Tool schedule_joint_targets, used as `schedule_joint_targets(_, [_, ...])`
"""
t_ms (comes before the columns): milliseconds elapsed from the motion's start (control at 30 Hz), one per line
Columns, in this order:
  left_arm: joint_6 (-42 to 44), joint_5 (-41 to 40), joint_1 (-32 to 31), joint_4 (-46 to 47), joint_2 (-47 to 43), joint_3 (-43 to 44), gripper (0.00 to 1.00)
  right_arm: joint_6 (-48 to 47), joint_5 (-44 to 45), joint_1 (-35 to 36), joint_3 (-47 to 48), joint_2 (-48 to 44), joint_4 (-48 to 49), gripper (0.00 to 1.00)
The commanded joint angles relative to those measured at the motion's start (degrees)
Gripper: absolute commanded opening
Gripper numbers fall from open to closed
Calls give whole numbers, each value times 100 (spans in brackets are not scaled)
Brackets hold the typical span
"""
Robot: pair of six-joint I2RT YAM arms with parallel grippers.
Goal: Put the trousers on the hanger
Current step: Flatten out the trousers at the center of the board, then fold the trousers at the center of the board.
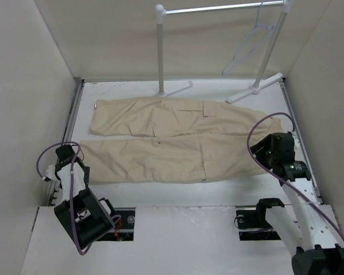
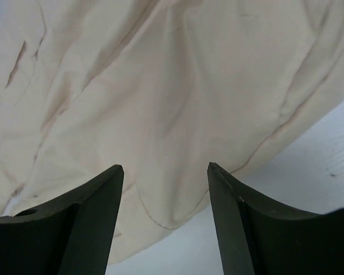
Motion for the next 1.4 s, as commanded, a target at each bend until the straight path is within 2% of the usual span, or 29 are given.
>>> schedule_joint_targets(0, [-196,234,-75,1049,132,-312,38,174,-247,-620,1,-163,-41,65])
schedule_joint_targets(133, [-433,447,-198,1307,133,-401,15,245,-12,-1307,-104,82,-261,62])
schedule_joint_targets(267, [-678,307,-399,878,-245,-375,6,613,296,-2045,-569,12,-218,57])
schedule_joint_targets(367, [-961,87,-813,666,-132,-218,4,649,218,-2406,-860,502,194,57])
schedule_joint_targets(600, [-820,-168,-893,551,18,283,2,438,305,-2811,-817,1443,977,56])
schedule_joint_targets(700, [-820,-318,-1033,507,71,442,1,465,525,-2890,-685,2006,1266,49])
schedule_joint_targets(733, [-820,-370,-1068,490,80,486,0,482,534,-2899,-650,2155,1337,44])
schedule_joint_targets(767, [-812,-423,-1086,446,80,530,0,491,465,-2881,-588,2366,1434,34])
schedule_joint_targets(867, [-785,-573,-1095,235,19,679,0,500,517,-2846,-518,2675,1514,17])
schedule_joint_targets(933, [-689,-661,-1095,112,-104,802,0,474,455,-2846,-474,2615,1374,6])
schedule_joint_targets(1000, [-514,-792,-1069,-81,-210,1012,0,438,482,-2846,-447,2125,980,1])
schedule_joint_targets(1133, [171,-1608,-989,-687,-298,1715,0,227,613,-2803,-114,893,83,0])
schedule_joint_targets(1267, [270,-1856,-1253,-609,-343,2172,0,315,683,-2355,229,1022,98,1])
schedule_joint_targets(1367, [182,-1865,-1541,-574,140,2830,0,306,736,-2249,457,1251,301,1])
